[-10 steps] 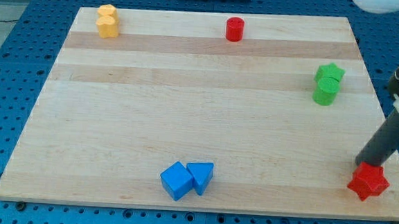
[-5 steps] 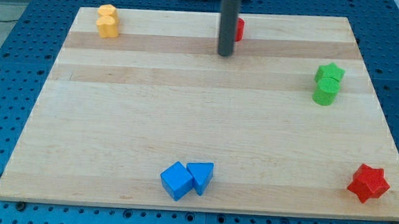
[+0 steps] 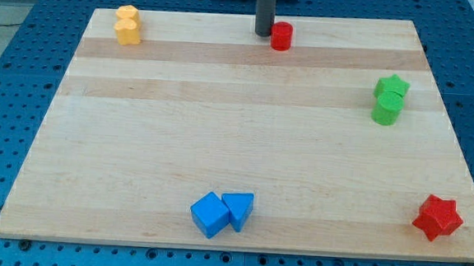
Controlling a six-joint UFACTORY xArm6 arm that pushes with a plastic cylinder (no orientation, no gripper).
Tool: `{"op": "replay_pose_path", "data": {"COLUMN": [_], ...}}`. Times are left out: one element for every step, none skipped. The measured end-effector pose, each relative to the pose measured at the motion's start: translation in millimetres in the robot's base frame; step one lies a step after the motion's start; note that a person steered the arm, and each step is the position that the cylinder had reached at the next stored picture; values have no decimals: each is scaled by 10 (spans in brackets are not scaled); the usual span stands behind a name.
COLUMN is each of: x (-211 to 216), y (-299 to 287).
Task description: Move the red circle diagonally top left to the green star
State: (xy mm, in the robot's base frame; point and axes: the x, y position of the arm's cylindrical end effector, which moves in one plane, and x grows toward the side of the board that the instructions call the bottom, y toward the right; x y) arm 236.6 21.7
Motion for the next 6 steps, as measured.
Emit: {"op": "replay_pose_path", "data": {"x": [0, -6, -13, -13, 85, 261], "y": [27, 143, 335, 530, 657, 675]}}
